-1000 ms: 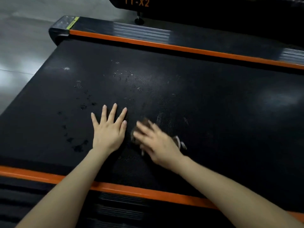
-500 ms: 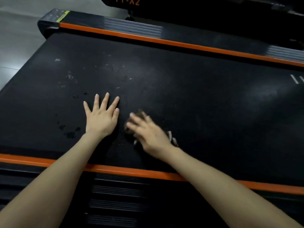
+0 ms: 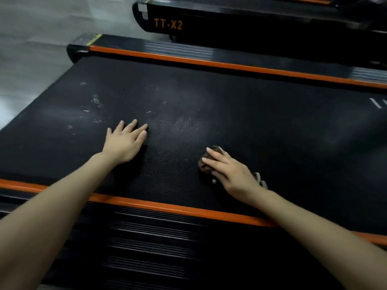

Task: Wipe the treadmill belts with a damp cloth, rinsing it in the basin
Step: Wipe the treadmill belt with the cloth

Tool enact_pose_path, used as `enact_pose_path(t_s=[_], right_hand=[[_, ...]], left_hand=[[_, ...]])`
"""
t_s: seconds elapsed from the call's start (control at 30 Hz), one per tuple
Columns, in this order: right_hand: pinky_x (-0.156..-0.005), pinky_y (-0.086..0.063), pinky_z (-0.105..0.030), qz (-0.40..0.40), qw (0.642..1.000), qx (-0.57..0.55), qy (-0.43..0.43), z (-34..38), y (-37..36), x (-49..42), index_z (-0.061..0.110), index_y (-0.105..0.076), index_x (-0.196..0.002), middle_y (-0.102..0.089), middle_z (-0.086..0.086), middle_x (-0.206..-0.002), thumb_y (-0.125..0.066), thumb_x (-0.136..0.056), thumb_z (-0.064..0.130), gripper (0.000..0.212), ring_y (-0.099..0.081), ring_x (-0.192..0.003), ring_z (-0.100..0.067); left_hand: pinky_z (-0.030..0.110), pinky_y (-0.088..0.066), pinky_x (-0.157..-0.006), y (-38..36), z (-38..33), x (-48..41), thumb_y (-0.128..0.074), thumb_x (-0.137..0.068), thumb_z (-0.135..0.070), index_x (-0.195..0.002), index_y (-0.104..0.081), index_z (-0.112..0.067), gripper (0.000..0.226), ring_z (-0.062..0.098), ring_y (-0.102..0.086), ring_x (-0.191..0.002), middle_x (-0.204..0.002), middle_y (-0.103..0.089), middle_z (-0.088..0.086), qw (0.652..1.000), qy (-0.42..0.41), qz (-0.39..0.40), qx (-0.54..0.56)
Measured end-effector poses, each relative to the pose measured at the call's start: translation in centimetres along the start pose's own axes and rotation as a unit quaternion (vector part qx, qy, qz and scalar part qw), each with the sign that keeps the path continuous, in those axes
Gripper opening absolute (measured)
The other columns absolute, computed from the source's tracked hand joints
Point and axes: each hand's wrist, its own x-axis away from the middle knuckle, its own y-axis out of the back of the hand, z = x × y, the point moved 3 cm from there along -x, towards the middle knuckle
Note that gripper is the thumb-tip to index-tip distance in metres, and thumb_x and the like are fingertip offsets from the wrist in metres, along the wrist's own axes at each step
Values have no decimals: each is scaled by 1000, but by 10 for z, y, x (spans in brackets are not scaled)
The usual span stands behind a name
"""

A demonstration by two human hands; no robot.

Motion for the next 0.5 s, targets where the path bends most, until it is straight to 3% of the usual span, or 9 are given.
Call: enact_pose_path(t_s=[0.1,0.2,0.27,0.33,0.4,0.5], right_hand=[[-116,-19,-41,-30,999,25,-19,17,-23,-49,19,-47,-138,-30,-1,-152,-41,-97,25,41,-16,-143,-30],[-114,-19,-38,-37,996,62,-48,39,-38,-81,23,-39,-142,-21,3,-156,-40,-99,27,43,-12,-143,-31],[-114,-18,-38,-16,998,60,8,57,-47,-78,24,-41,-141,-21,3,-156,-43,-98,28,44,-14,-143,-34],[-112,-24,-42,12,991,42,124,72,-53,-61,22,-50,-135,-32,-1,-152,-53,-93,28,43,-25,-139,-38],[-109,-30,-43,52,979,23,196,74,-51,-48,24,-55,-130,-40,0,-147,-59,-87,33,44,-34,-136,-32],[-109,-26,-44,64,975,40,208,52,-39,-68,26,-58,-128,-45,0,-144,-54,-87,38,43,-43,-132,-21]], left_hand=[[51,-6,-116,2,2,6,-16,-102,-44,-148,-24,-36,48,27,-5,-146,-159,-12,-4,1000,17,9,16],[52,-7,-115,3,11,14,-18,-101,-45,-148,-25,-36,48,29,-6,-146,-159,-13,-4,999,42,11,8],[52,-7,-115,6,19,14,-19,-101,-46,-148,-25,-36,48,30,-7,-146,-159,-14,-3,999,47,13,-16],[53,-8,-115,12,29,11,-20,-101,-46,-147,-26,-37,48,31,-7,-146,-159,-15,-2,998,51,5,-33],[53,-8,-115,16,36,5,-20,-101,-46,-148,-26,-37,48,33,-7,-146,-159,-15,-1,998,49,-3,-46],[52,-7,-115,20,43,-8,-18,-101,-47,-149,-20,-37,49,33,-5,-146,-159,-12,-2,997,31,3,-68]])
